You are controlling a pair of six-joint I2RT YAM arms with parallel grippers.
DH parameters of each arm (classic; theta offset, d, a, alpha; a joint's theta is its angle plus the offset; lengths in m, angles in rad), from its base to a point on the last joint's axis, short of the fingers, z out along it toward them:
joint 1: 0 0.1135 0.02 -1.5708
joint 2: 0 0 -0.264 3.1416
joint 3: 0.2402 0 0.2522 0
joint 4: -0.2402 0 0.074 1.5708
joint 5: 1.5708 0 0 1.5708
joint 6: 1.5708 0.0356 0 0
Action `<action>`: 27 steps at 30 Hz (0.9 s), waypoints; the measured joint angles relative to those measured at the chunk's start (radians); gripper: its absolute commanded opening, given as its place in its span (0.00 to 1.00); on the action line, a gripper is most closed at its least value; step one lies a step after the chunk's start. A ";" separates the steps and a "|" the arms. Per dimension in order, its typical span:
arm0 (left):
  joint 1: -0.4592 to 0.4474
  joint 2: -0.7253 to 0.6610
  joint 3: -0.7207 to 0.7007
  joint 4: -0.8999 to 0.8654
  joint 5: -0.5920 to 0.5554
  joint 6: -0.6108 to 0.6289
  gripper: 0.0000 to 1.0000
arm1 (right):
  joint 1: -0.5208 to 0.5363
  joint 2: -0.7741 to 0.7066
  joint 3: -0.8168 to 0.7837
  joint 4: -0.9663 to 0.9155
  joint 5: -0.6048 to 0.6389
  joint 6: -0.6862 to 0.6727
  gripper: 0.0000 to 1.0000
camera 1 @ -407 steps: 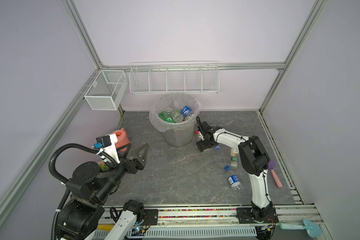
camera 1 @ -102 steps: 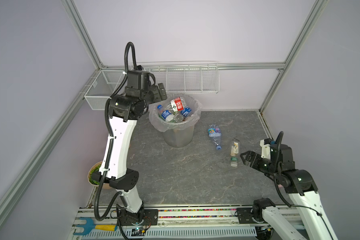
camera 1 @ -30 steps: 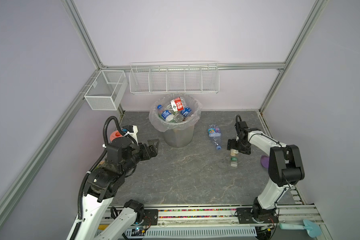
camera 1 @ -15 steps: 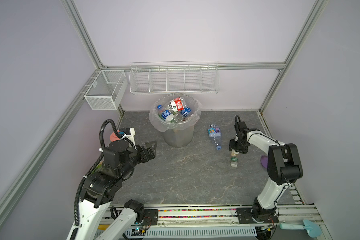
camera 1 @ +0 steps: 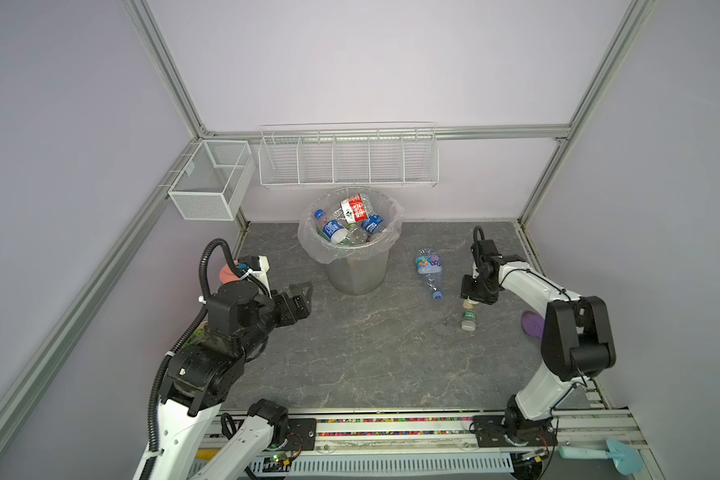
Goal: Throw the plastic bottles in the bin
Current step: Pick up the plastic bottle from the middle-right of the table.
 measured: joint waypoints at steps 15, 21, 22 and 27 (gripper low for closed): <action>0.000 -0.030 0.002 -0.004 -0.006 0.006 0.93 | 0.014 -0.284 0.171 -0.163 0.002 -0.002 0.46; 0.000 -0.031 0.003 -0.004 -0.010 0.006 0.93 | 0.027 -0.364 0.292 -0.244 -0.002 -0.003 0.46; 0.000 -0.031 0.003 -0.004 -0.010 0.006 0.93 | 0.035 -0.376 0.316 -0.254 0.000 -0.003 0.46; 0.000 -0.035 0.003 -0.004 -0.013 0.006 0.93 | 0.095 -0.410 0.451 -0.293 -0.010 -0.003 0.47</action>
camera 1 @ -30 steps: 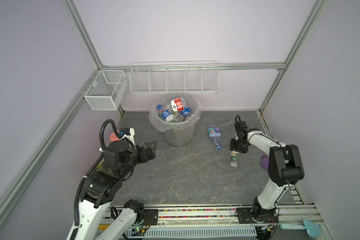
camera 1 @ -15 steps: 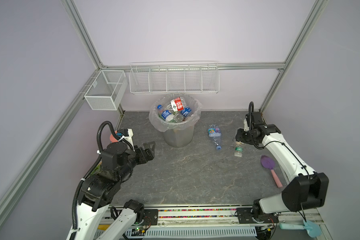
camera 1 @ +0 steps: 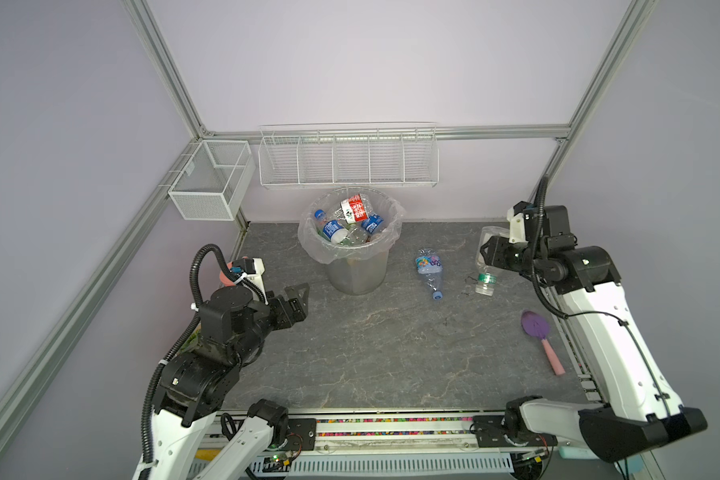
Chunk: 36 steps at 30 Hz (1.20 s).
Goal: Throw the plastic bottles in the bin
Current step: Pick up the plastic bottle from the middle-right of the table.
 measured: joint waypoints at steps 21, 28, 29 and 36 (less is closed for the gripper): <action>0.000 -0.044 0.000 -0.017 -0.016 0.006 0.93 | 0.262 0.221 0.509 0.064 -0.080 0.001 0.46; 0.000 -0.065 -0.001 -0.032 -0.019 0.008 0.94 | 0.325 0.382 0.684 0.067 -0.083 0.001 0.46; 0.000 -0.068 -0.002 -0.032 -0.019 0.008 0.93 | 0.329 0.400 0.707 0.067 -0.085 0.001 0.46; 0.000 -0.077 -0.009 -0.032 -0.019 0.007 0.93 | 0.337 0.445 0.763 0.098 -0.086 0.010 0.45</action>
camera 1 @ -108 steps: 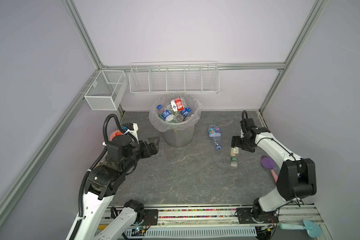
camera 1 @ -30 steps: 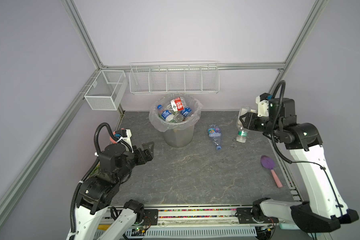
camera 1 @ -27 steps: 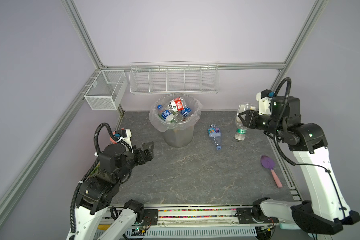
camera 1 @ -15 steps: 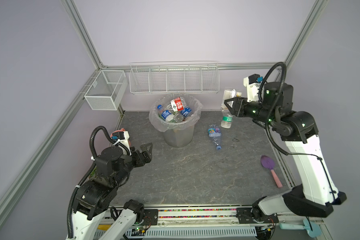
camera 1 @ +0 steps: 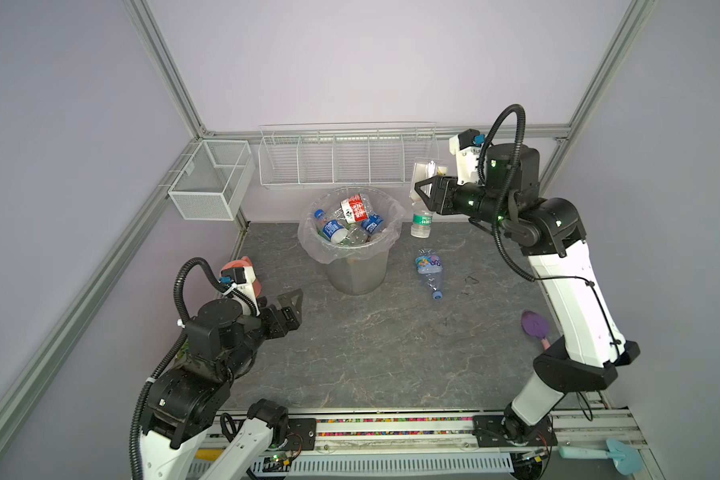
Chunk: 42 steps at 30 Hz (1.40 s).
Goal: Throw the plastic bottles in the bin
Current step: Pick up the plastic bottle from the middle-right of the table, then throw the plastic bottle into the trash bin.
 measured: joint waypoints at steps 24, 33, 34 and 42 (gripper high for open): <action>0.000 -0.033 -0.023 -0.012 0.003 -0.019 0.93 | 0.077 0.455 0.239 0.158 0.110 -0.034 0.89; 0.000 -0.023 -0.023 -0.011 0.003 -0.019 0.93 | 0.077 0.373 0.201 0.150 0.129 -0.059 0.90; 0.000 -0.023 -0.023 -0.011 0.003 -0.019 0.93 | 0.077 0.346 0.182 0.151 0.133 -0.062 0.90; 0.000 -0.023 -0.023 -0.011 0.004 -0.019 0.93 | 0.077 0.207 0.138 0.154 0.149 -0.080 0.91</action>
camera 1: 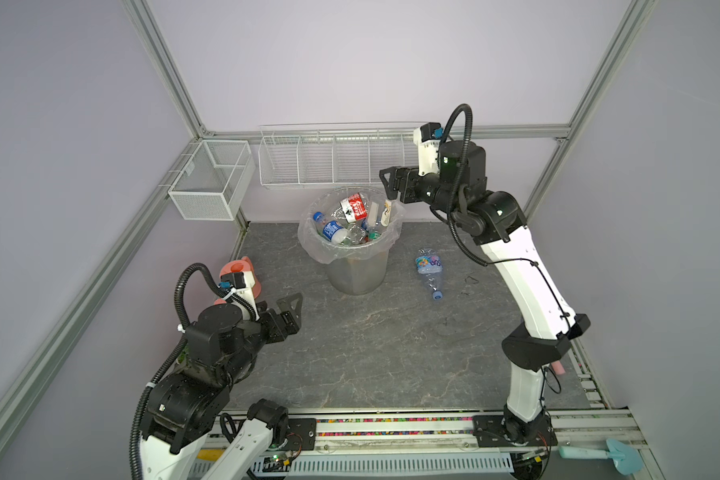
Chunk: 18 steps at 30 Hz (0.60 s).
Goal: Throw the plastic bottles in the bin
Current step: Throw the plastic bottle into the trash bin.
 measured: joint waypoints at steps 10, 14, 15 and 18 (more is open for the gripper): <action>0.000 -0.012 0.000 -0.002 -0.004 0.000 0.93 | -0.003 -0.035 -0.164 -0.030 0.034 -0.012 0.99; 0.000 -0.017 0.000 -0.004 -0.003 0.003 0.93 | -0.024 -0.087 -0.256 -0.045 0.063 -0.011 1.00; 0.000 -0.017 0.000 -0.004 0.000 0.004 0.94 | -0.034 -0.105 -0.280 -0.046 0.069 -0.008 0.99; 0.000 -0.021 -0.001 0.000 0.015 0.008 0.94 | -0.077 -0.180 -0.379 -0.045 0.082 0.005 0.99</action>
